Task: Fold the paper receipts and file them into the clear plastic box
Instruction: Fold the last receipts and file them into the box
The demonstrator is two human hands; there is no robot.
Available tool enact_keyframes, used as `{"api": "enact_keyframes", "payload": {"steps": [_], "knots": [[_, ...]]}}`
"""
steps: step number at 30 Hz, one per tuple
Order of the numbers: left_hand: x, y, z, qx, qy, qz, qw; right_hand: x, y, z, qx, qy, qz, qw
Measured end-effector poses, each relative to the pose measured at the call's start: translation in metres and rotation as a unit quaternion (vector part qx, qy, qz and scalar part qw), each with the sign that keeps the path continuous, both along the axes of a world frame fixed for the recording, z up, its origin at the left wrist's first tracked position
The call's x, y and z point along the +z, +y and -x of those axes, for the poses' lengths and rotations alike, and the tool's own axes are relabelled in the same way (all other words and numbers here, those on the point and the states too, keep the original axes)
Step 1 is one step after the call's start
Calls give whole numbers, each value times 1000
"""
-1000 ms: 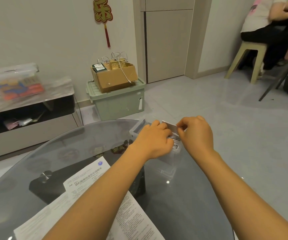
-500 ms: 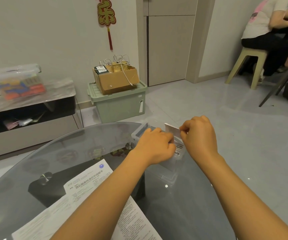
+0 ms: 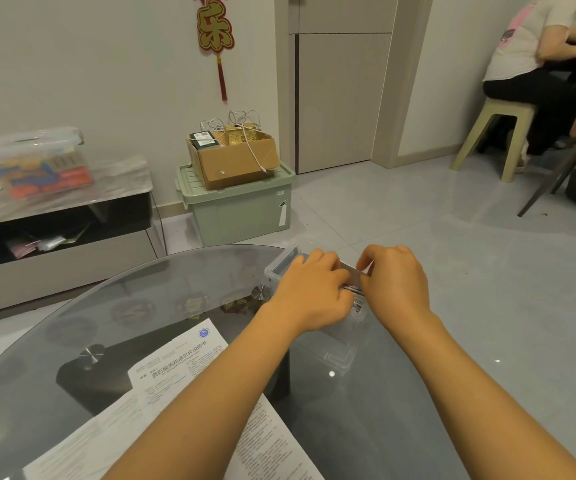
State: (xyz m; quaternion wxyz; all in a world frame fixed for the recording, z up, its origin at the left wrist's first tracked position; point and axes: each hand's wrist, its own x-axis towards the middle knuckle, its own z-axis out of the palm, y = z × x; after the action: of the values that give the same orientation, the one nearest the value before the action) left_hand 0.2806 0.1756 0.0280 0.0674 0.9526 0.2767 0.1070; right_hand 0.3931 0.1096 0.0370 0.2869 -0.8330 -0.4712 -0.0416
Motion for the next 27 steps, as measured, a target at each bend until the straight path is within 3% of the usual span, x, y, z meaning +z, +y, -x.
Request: {"api": "enact_keyframes", "payload": {"steps": [7, 11, 16, 21, 27], "knots": [[-2, -1, 4, -30, -34, 5, 999, 1, 4, 4, -27, -50, 77, 995], [-1, -2, 4, -27, -62, 38, 997, 3, 1, 3, -20, -24, 90, 995], [1, -2, 4, -38, -36, 21, 998, 7, -3, 3, -18, 49, 70, 996], [-4, -1, 5, -40, -66, 8, 997, 10, -4, 3, -26, 46, 81, 995], [1, -4, 2, -45, 1, 6, 999, 8, -4, -1, -27, 46, 94, 994]]}}
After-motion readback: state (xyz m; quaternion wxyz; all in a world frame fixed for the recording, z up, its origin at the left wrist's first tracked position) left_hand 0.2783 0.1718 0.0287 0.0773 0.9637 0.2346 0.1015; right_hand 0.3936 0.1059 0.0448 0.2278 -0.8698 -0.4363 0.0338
